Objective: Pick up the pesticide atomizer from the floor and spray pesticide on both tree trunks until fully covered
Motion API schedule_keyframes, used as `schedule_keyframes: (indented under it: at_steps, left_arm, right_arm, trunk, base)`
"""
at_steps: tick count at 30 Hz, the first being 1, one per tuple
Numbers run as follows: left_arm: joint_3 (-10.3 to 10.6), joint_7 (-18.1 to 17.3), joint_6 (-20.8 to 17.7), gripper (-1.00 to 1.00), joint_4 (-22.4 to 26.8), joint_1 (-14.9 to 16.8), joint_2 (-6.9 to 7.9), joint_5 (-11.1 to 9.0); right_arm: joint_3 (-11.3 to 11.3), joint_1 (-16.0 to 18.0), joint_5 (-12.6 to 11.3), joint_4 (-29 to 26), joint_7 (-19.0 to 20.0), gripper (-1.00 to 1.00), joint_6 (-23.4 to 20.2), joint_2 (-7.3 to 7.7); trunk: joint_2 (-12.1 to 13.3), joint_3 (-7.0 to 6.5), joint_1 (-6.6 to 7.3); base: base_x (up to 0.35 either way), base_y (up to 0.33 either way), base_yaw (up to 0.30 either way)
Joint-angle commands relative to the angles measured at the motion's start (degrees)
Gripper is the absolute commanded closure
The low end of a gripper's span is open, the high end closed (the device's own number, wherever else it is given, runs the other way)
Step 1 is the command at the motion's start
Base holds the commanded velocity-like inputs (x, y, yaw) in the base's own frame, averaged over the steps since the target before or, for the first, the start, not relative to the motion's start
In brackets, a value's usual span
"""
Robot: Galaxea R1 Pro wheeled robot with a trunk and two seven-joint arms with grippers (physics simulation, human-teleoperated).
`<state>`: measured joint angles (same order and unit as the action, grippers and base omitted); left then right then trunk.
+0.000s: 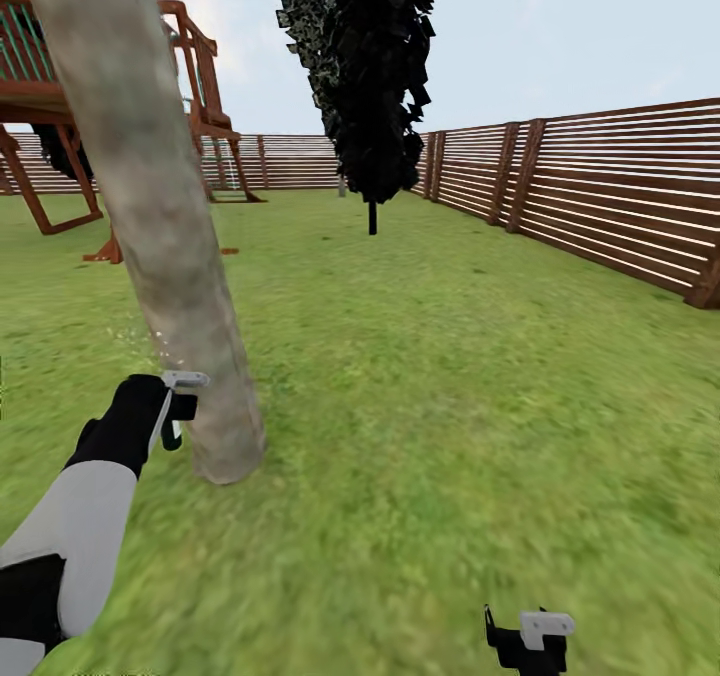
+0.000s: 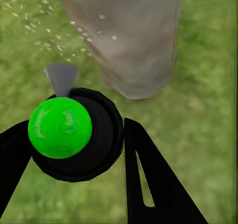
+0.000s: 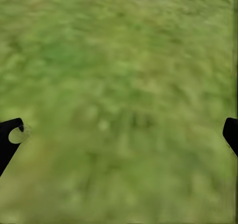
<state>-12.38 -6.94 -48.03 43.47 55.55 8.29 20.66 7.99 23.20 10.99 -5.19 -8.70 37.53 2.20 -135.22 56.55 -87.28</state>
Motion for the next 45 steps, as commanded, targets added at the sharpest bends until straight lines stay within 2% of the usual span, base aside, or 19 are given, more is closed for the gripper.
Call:
schedule_keyframes:
  at_steps: [1, 10, 20, 25, 27, 28, 30, 31, 32, 33, 35, 36, 38, 39, 40, 42, 43, 45]
  left_arm:
    - [-0.1, 0.0, 0.0, 1.00, 0.0, 0.0, 0.07, 0.0]
    - [-0.7, 0.0, 0.4, 1.00, 0.0, 0.0, 0.24, 0.0]
    - [-0.8, 0.1, 0.4, 1.00, 0.1, 0.0, 0.23, 0.0]
    - [-0.7, 0.1, 0.4, 1.00, 0.7, 0.0, 0.23, 0.1]
    - [-0.8, 0.0, 0.6, 1.00, 0.2, -0.3, 1.07, 0.2]
    - [-0.7, 0.0, 0.6, 1.00, -0.1, -0.9, 2.91, 0.0]
    - [-0.6, 0.0, 0.8, 1.00, -0.2, -2.7, 3.61, -0.1]
    - [-0.6, 0.0, 0.9, 1.00, -0.3, -3.5, 3.47, -0.1]
    - [-0.4, -0.1, 0.9, 1.00, -0.5, -4.6, 2.55, -0.1]
    - [-0.4, -0.1, 0.9, 1.00, -0.7, -5.0, 1.52, -0.2]
    - [-0.4, -0.1, 0.9, 1.00, -0.9, -5.1, 0.80, -0.2]
    - [-0.5, -0.1, 0.9, 1.00, -1.0, -5.2, 0.75, -0.2]
    - [-0.7, -0.1, 1.0, 1.00, -1.1, -5.2, 1.91, -0.1]
    - [-0.7, -0.1, 1.3, 1.00, -2.6, -5.3, 3.42, -0.1]
    - [-0.7, -0.1, 3.0, 1.00, -4.3, -5.3, 3.80, -0.1]
    - [-0.6, 0.4, 10.3, 1.00, -10.9, -5.3, 3.82, -0.1]
    - [-0.7, 0.6, 11.5, 1.00, -13.6, -5.3, 3.62, -0.2]
    - [-0.7, 0.6, 11.8, 1.00, -14.2, -5.3, 3.44, -0.2]
  right_arm:
    - [0.0, 0.0, 0.0, 0.0, 0.0, -1.00, 0.0, 0.00]
    - [0.0, 0.0, 0.0, 0.0, 0.0, -1.00, 0.0, 0.00]
    - [0.0, 0.0, 0.1, 0.0, 0.0, -1.00, 0.0, 0.00]
    - [0.0, 0.0, 0.1, 0.0, 0.0, -1.00, 0.0, 0.00]
    - [-0.1, 0.0, 0.1, 0.0, 0.0, -1.00, 0.0, 0.00]
    - [-0.1, 0.0, 0.1, 0.0, 0.0, -1.00, 0.0, 0.00]
    - [-0.1, 0.0, 0.1, 0.0, 0.0, -1.00, 0.0, 0.00]
    - [-0.1, 0.0, 0.1, 0.0, 0.0, -1.00, 0.0, 0.00]
    - [-0.1, 0.0, 0.1, 0.0, 0.0, -1.00, 0.0, 0.00]
    - [-0.1, 0.0, 0.1, 0.0, 0.0, -1.00, 0.0, 0.00]
    - [-0.1, 0.0, 0.1, 0.0, 0.0, -1.00, 0.0, 0.00]
    - [0.0, 0.0, 0.1, 0.0, 0.0, -1.00, 0.0, 0.00]
    - [0.0, 0.0, 0.1, 0.1, 0.0, -1.00, 0.0, 0.03]
    - [0.0, 0.0, 0.1, 0.1, 0.0, -1.00, 0.0, 0.01]
    - [0.0, 0.0, 0.1, 0.1, 0.0, -1.00, 0.0, 0.04]
    - [0.0, 0.0, 0.1, 0.1, 0.0, -1.00, 0.0, 0.06]
    - [0.0, 0.0, 0.1, 0.1, 0.0, -1.00, 0.0, 0.03]
    - [0.0, 0.0, 0.1, 0.0, 0.0, -1.00, 0.0, 0.00]
  trunk:
    - [0.0, 0.00, 0.00]
    - [0.0, 0.00, 0.00]
    - [0.0, 0.00, 0.00]
    - [0.0, 0.00, 0.00]
    - [0.0, 0.00, 0.00]
    - [0.0, 0.00, 0.00]
    - [0.0, 0.00, 0.00]
    - [0.0, 0.00, 0.00]
    - [0.0, 0.00, 0.00]
    - [0.0, 0.00, 0.00]
    - [0.0, 0.00, 0.00]
    - [0.0, 0.00, 0.00]
    - [0.0, 0.00, 0.00]
    - [0.0, 0.00, 0.00]
    - [0.0, 0.00, 0.00]
    - [0.0, 0.00, 0.00]
    - [0.0, 0.00, 0.00]
    - [0.0, 0.00, 0.00]
  base:
    - [0.014, -0.272, 0.178]
    - [0.082, -0.256, 0.264]
    - [0.163, -0.230, 0.028]
    - [0.006, -0.271, 0.248]
    - [0.000, -0.272, 0.276]
    - [0.000, -0.271, 0.276]
    - [0.000, -0.153, 0.174]
    - [0.000, -0.047, 0.055]
    - [0.000, -0.016, 0.018]
    - [0.000, -0.006, 0.007]
    - [0.000, -0.002, 0.003]
    - [0.000, 0.000, 0.000]
    - [0.000, 0.000, 0.000]
    - [0.000, 0.000, 0.000]
    - [0.000, 0.000, 0.000]
    - [0.000, 0.000, 0.000]
    - [0.211, 0.000, 0.000]
    - [0.304, 0.000, 0.000]
